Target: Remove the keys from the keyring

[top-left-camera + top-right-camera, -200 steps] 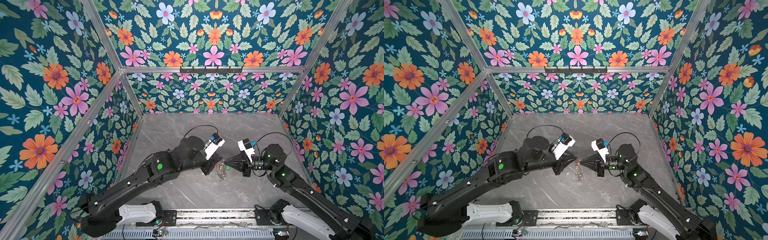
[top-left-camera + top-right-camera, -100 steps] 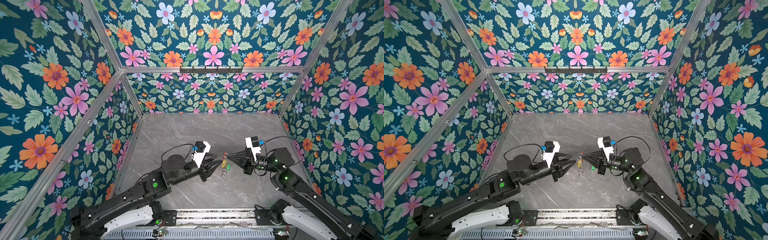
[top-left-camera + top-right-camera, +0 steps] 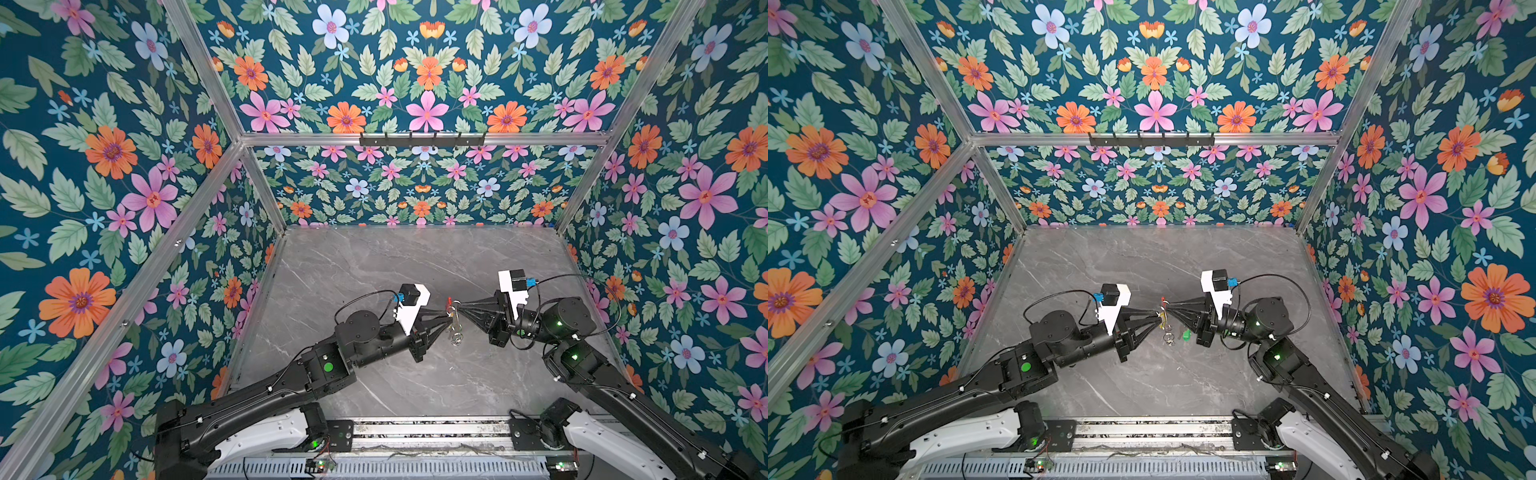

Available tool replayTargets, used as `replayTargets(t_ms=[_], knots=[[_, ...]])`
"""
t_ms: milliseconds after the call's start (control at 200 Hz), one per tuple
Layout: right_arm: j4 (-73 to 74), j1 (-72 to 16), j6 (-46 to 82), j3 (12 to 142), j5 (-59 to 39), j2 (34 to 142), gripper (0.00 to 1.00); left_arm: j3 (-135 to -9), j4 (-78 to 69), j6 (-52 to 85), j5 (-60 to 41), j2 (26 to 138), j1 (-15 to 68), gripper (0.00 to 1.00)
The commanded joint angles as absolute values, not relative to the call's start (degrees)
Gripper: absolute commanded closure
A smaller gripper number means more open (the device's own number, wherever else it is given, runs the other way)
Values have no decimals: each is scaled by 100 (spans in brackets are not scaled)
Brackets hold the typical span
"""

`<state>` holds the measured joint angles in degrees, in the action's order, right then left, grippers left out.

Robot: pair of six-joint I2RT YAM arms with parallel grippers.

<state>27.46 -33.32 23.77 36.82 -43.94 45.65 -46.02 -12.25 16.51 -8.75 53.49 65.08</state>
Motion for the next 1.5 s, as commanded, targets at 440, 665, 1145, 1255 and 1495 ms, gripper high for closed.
replayTargets(t_ms=[440, 665, 1145, 1255, 1495], knots=[[3466, -3366, 2680, 3542, -4278, 4683, 100, -4695, -1810, 1625, -1282, 5786, 6504, 100], [3500, -3393, 2701, 3498, -4204, 4675, 100, -4800, -1790, 1662, -1474, 6074, 6504, 100], [2354, -3384, 2129, 3568, -3996, 4140, 100, -4427, -974, 1817, -779, 5066, 6495, 70], [2359, -3366, 2131, 3553, -4266, 4193, 100, -4300, -886, 1766, -719, 4702, 6472, 68], [2663, -3341, 2278, 3720, -5112, 4533, 100, -3822, -2454, 2346, -2619, 4502, 5290, 63]])
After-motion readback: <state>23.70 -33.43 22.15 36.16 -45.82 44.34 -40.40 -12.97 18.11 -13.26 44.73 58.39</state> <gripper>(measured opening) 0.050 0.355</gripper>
